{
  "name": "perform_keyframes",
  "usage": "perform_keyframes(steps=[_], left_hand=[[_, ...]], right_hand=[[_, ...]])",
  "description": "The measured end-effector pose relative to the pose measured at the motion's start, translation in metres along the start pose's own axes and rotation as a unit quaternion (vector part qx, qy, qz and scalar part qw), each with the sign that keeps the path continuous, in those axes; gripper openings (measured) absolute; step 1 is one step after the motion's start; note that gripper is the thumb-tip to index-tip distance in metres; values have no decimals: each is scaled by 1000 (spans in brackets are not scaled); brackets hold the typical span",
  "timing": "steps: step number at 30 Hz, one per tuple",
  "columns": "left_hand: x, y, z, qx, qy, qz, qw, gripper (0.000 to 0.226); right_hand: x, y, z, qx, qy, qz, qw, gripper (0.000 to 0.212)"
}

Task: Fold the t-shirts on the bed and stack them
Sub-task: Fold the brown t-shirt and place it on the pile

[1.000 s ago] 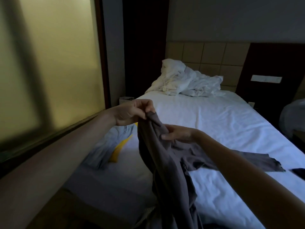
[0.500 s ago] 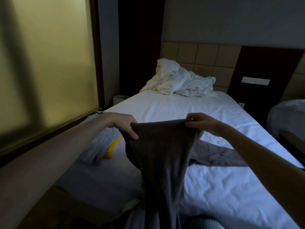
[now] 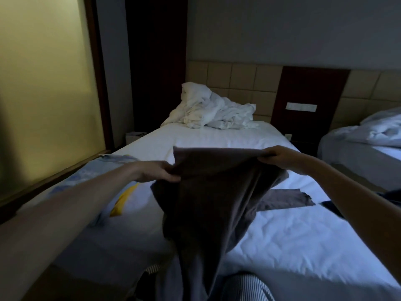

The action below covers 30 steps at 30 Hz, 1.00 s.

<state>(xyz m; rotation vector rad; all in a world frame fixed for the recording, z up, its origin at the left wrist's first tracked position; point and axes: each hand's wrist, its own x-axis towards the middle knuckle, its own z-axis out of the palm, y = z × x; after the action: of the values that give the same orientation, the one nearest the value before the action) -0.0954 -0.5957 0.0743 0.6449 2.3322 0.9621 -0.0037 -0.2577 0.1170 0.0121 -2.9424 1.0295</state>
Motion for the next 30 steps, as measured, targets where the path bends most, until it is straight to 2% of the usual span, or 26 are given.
perform_keyframes(steps=[2,3,6,7,9,10,12,13,14,16,17,18,20,21,23,25,26,28,30], left_hand=[[1,13,2,-119,111,64,985,14],[3,21,-2,-125,178,96,971,15],[3,53,-26,-53,306,175,934,18],[3,62,-37,-17,337,189,922,18],[4,80,-62,74,381,185,903,20],[3,88,-73,120,372,173,904,23],[-2,101,-85,243,289,119,918,38],[-5,106,-85,335,243,80,907,48],[-7,109,-82,423,219,45,878,53],[-9,110,-80,513,243,15,823,46],[-9,110,-82,500,277,23,820,38],[-7,108,-85,452,314,38,834,28],[-2,108,-92,301,361,90,878,15],[1,108,-93,226,381,123,888,15],[5,110,-94,122,434,187,873,18],[1,111,-98,138,454,229,850,15],[-3,111,-102,197,421,229,855,9],[-17,110,-102,337,281,145,887,37],[-20,106,-88,448,173,30,877,48]], right_hand=[[-6,-1,-8,32,36,-2,999,13],[-7,-4,-14,12,72,-11,997,15],[-4,-18,-34,-70,188,-82,976,24],[-3,-22,-40,-94,192,-99,972,26],[-3,-27,-50,-216,128,-80,965,34],[-2,-28,-51,-298,85,-43,950,40],[-2,-26,-48,-403,50,15,914,44],[-2,-25,-46,-408,64,25,910,42],[1,-23,-47,-384,90,26,919,38],[7,-18,-50,-304,132,21,943,30],[10,-16,-52,-255,150,8,955,25],[14,-17,-55,-204,173,-14,963,20],[20,-23,-63,-107,249,-62,961,15],[23,-28,-68,-72,290,-83,951,17],[25,-40,-81,-68,321,-114,938,24],[18,-50,-94,-153,267,-109,945,24],[11,-53,-98,-232,219,-83,944,28],[-3,-54,-100,-404,134,-30,904,41],[-6,-46,-92,-504,112,-5,856,45]])
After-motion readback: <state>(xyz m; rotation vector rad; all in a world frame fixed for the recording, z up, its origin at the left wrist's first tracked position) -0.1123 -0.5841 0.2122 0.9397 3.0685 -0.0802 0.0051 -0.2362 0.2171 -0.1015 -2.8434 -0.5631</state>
